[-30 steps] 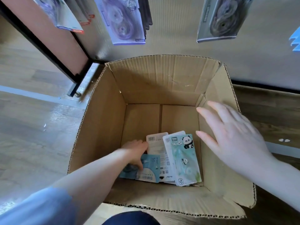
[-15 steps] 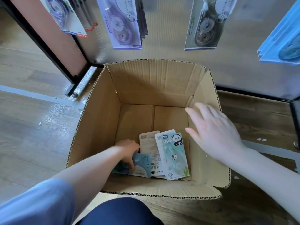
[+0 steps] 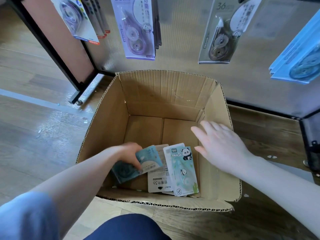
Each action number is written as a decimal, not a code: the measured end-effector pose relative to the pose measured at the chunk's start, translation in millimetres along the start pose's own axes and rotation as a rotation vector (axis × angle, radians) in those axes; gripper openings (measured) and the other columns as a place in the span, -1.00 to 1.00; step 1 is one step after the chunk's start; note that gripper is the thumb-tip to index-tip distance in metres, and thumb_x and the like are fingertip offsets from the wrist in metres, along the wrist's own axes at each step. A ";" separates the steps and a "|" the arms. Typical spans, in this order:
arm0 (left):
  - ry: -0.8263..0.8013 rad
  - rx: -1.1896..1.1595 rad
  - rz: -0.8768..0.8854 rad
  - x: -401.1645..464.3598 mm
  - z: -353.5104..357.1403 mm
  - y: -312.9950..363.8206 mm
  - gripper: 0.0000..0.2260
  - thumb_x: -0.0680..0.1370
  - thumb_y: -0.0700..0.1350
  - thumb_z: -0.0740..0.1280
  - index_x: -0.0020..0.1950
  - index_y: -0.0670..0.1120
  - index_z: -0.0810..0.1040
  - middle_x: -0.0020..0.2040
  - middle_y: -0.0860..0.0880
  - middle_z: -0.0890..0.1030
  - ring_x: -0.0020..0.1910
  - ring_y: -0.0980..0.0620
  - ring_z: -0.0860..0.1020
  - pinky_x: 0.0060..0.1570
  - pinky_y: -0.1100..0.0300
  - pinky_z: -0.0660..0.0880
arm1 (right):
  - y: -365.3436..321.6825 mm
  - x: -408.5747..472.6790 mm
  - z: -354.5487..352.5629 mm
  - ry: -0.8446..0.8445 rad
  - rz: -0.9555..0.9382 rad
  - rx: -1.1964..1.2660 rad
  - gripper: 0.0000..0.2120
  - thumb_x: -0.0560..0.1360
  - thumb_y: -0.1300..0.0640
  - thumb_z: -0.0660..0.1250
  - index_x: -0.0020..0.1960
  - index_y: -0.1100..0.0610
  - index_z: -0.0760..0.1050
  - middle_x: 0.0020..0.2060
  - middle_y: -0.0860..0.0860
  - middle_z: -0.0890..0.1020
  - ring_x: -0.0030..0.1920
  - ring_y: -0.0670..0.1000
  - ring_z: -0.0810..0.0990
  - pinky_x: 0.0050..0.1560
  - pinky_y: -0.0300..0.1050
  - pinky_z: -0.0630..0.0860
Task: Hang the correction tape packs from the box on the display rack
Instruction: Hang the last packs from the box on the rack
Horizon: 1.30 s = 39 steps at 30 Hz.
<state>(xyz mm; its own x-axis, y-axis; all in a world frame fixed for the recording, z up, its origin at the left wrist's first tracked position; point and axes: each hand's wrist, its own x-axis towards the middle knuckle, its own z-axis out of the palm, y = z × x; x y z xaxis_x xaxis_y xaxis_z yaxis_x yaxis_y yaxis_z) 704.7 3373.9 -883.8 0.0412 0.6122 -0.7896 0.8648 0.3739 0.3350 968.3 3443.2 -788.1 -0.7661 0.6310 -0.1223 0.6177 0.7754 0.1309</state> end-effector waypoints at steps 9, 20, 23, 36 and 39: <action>0.231 -0.212 -0.093 2.0 -11.4 -3.2 -0.71 0.38 -0.03 0.53 -0.01 0.02 0.49 0.02 0.03 0.61 -0.04 0.06 0.59 -0.11 0.19 0.55 | -15.3 39.6 7.7 -0.229 -0.340 -0.058 -0.63 0.55 -0.01 0.24 0.30 0.09 0.31 0.13 0.05 0.41 0.15 0.08 0.43 0.12 -0.04 0.37; 0.349 -0.286 -0.146 10.2 -9.2 -6.2 -0.72 0.40 -0.06 0.53 -0.04 -0.02 0.47 0.10 -0.05 0.61 0.04 -0.02 0.59 -0.08 0.15 0.50 | -46.2 71.5 73.6 -0.393 -0.941 -0.410 -0.56 0.48 0.18 0.34 0.33 0.12 0.32 0.23 0.08 0.45 0.23 0.08 0.41 0.16 -0.05 0.40; 0.337 -0.307 -0.141 13.0 -8.3 -6.8 -0.72 0.40 -0.06 0.52 -0.01 -0.02 0.48 0.11 -0.05 0.62 0.05 -0.02 0.60 -0.05 0.13 0.53 | -44.8 70.3 87.0 -0.398 -0.984 -0.483 -0.54 0.50 0.18 0.32 0.36 0.14 0.29 0.28 0.11 0.41 0.25 0.09 0.40 0.18 -0.05 0.36; 0.325 -0.316 -0.170 19.9 -9.2 -12.8 -0.66 0.40 -0.06 0.52 0.08 -0.10 0.51 0.10 -0.06 0.61 0.00 0.00 0.59 -0.12 0.17 0.54 | -38.4 70.8 113.5 -0.110 -1.087 -0.495 -0.69 0.21 0.03 0.52 -0.07 -0.10 0.57 -0.16 -0.08 0.61 -0.15 -0.04 0.57 -0.01 -0.13 0.49; 0.316 -0.299 -0.175 20.4 -8.8 -14.4 -0.69 0.40 -0.04 0.52 0.02 -0.07 0.49 0.10 -0.06 0.61 0.00 0.00 0.59 -0.19 0.21 0.52 | -33.6 66.4 112.4 -0.149 -1.114 -0.487 -0.64 0.32 0.06 0.47 0.09 -0.08 0.52 -0.08 -0.09 0.60 -0.10 -0.05 0.56 0.04 -0.14 0.49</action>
<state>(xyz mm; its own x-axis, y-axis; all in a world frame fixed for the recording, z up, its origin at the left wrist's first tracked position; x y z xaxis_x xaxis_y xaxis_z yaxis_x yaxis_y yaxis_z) 688.7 3387.1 -900.2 -0.2867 0.6867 -0.6680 0.6611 0.6465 0.3808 916.6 3461.8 -911.3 -0.7861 -0.3498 -0.5095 -0.5175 0.8233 0.2332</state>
